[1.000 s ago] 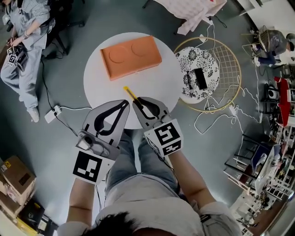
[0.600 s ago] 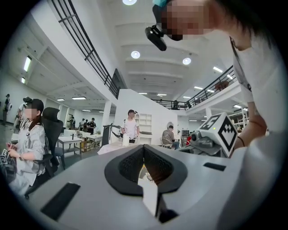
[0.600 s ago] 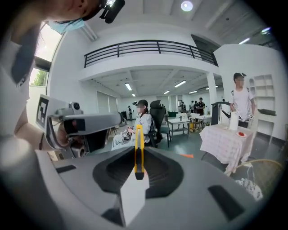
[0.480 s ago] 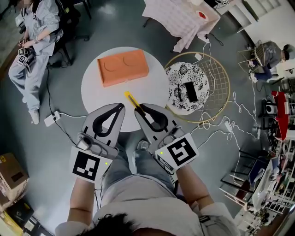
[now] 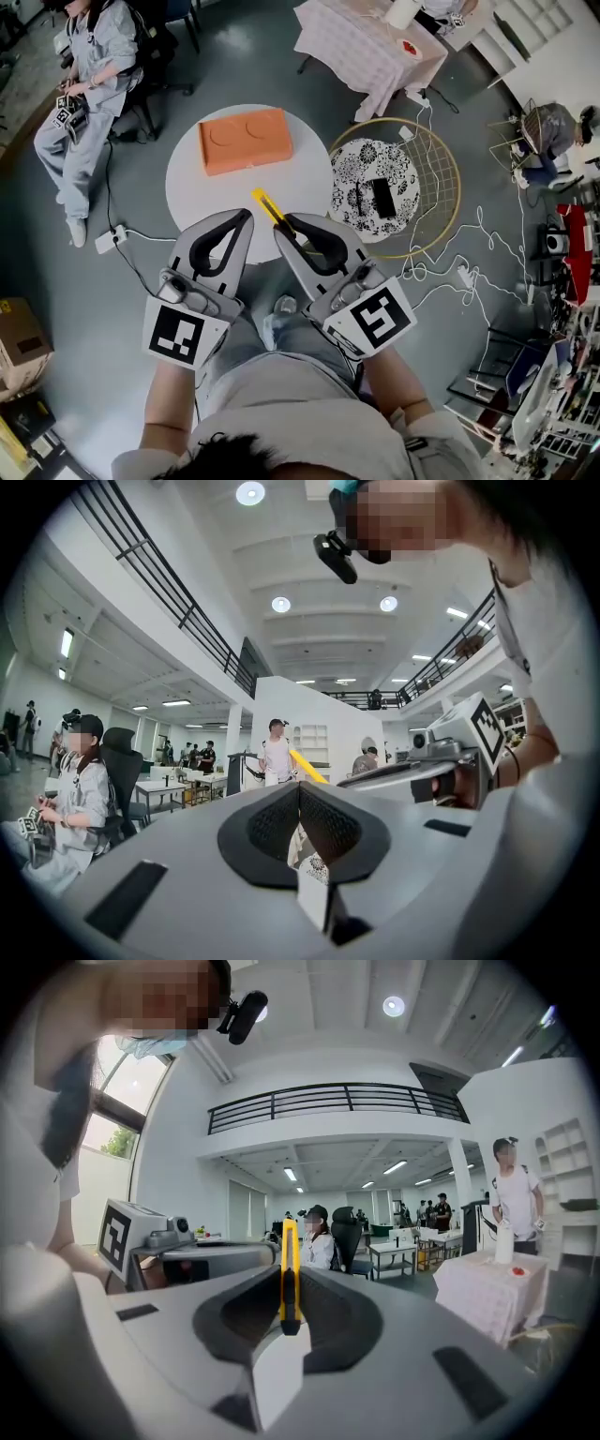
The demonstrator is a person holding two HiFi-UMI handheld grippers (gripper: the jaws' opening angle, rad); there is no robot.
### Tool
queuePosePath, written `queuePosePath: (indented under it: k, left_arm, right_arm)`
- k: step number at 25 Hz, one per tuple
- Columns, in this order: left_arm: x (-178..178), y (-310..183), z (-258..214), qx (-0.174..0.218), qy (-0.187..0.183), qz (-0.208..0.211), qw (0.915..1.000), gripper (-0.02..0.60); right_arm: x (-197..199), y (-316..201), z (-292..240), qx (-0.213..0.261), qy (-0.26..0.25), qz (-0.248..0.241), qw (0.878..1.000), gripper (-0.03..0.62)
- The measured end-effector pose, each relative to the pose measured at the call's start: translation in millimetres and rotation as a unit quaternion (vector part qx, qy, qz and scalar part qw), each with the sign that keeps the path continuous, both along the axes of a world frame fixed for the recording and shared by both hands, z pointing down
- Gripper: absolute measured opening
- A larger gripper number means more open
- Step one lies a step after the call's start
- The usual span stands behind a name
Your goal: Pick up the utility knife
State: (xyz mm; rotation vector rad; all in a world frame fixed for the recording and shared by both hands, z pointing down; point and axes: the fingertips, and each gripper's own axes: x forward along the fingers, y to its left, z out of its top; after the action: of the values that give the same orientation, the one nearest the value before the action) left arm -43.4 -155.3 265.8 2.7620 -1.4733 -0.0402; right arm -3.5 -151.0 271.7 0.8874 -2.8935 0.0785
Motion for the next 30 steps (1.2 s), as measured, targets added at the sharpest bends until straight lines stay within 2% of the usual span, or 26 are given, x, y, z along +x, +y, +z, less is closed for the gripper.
queuePosePath:
  k: [13, 21, 30]
  left_arm:
    - [23.7, 37.4, -19.4, 0.023, -0.006, -0.056, 0.9981, 0.011]
    - [37.5, 48.0, -24.8, 0.031, -0.009, -0.065, 0.9974, 0.011]
    - [47.4, 49.6, -26.0, 0.031, -0.013, -0.067, 0.9972, 0.011]
  right_arm:
    - [27.8, 31.3, -30.6, 0.035, -0.039, -0.058, 0.997, 0.067]
    - [35.6, 45.7, -34.5, 0.05, -0.041, -0.084, 0.994, 0.067]
    - [43.6, 46.6, -34.6, 0.049, -0.048, -0.089, 0.994, 0.067]
